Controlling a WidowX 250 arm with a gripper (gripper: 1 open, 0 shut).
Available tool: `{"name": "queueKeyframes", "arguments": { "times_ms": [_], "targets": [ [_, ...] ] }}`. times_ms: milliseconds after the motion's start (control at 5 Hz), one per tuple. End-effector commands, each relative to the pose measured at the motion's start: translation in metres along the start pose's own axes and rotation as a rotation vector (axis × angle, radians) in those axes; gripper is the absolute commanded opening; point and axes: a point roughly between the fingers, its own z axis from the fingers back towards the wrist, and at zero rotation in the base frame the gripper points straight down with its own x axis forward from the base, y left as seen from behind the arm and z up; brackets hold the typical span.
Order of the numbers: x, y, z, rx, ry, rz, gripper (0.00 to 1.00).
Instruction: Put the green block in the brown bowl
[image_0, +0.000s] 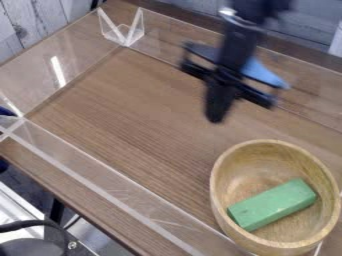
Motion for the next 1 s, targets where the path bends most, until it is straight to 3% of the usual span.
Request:
{"name": "queueKeyframes", "arguments": {
  "times_ms": [0,200,600,800],
  "targets": [
    [0.009,0.047,0.005,-0.016,-0.012,0.125,0.0],
    [0.011,0.089,-0.003,-0.017,0.02,0.222,0.0],
    [0.026,0.086,0.005,-0.068,0.073,0.216,0.0],
    [0.018,0.065,0.008,-0.059,0.082,0.107,0.0]
  ]
}}
